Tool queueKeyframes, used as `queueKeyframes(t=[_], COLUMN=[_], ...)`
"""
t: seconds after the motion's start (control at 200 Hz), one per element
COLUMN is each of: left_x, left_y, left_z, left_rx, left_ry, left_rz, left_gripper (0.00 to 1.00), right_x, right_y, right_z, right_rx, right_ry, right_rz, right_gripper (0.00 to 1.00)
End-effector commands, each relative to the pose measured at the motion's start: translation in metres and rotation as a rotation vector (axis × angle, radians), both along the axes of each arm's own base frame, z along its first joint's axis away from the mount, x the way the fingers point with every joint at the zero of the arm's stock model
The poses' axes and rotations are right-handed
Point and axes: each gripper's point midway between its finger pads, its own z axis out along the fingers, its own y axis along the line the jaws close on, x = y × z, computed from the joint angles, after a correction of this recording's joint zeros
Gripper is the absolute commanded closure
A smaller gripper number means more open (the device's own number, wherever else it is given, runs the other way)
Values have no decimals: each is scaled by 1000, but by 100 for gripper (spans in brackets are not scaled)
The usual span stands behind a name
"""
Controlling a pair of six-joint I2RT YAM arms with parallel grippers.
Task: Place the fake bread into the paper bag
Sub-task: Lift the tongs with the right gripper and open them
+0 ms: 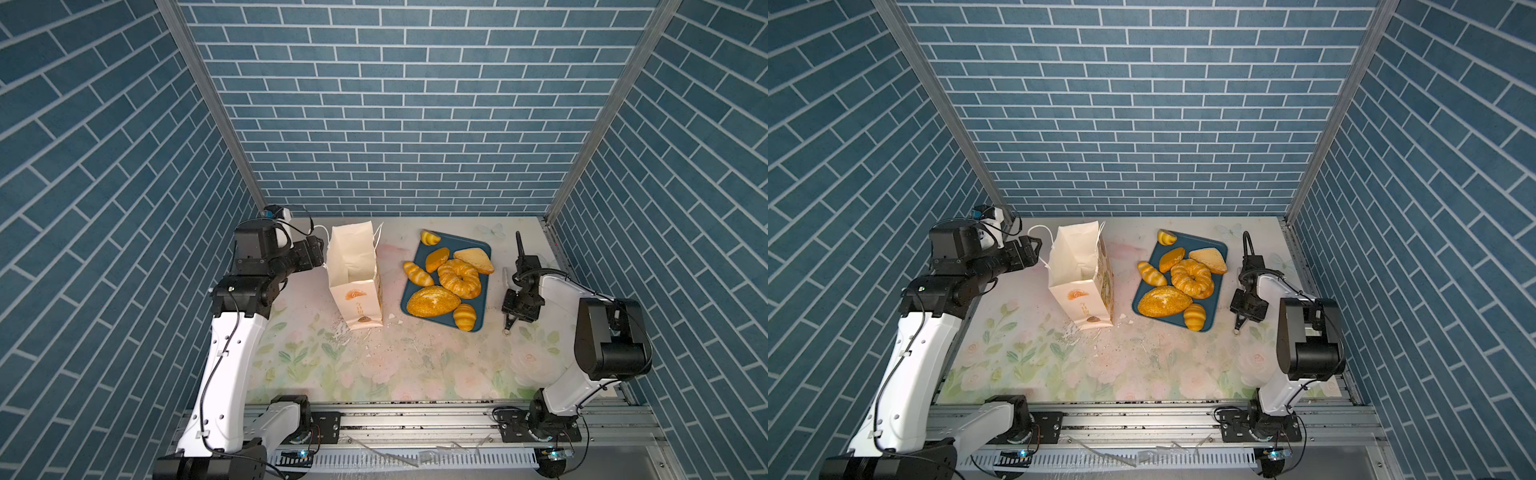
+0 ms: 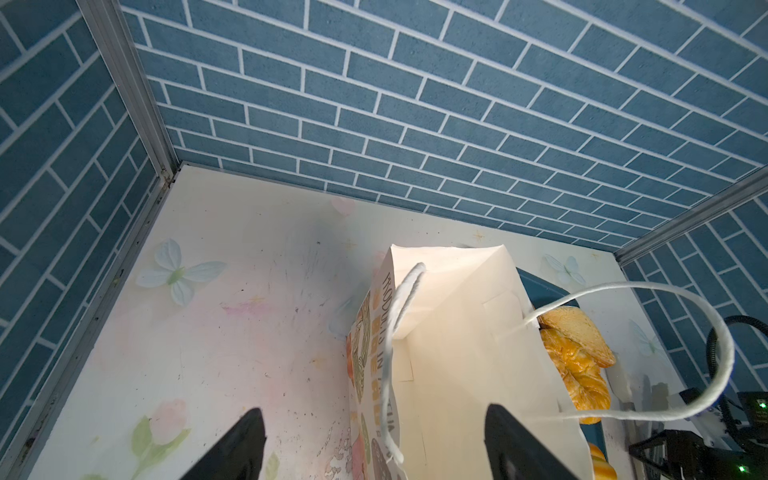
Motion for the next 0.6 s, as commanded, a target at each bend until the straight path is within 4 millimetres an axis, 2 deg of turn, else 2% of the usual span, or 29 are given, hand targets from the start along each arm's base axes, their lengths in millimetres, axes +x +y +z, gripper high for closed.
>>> queueKeyframes(t=[0.0,0.1,0.205,0.39,0.595], left_x=[1,2,3,2,-1], left_y=[1,0,-2,-4,-3], left_z=[0,1,3,4,2], left_rx=[-9,-20,-32,-42,-37], left_ry=[-11,-15,-20,-21,-21], left_rz=[7,3,-3,-10,-5], left_gripper=[16,16,16,16,16], right_x=[-5,-5,-6,-4,-4], right_y=[-4,-7,-8,-12,-11], right_z=[0,2,1,-1,-4], right_rx=[-56,-79,-82,-93,-95], right_ry=[41,29,33,24,15], right_rz=[181,190,175,96,44], right_gripper=[49,48,40,32,27])
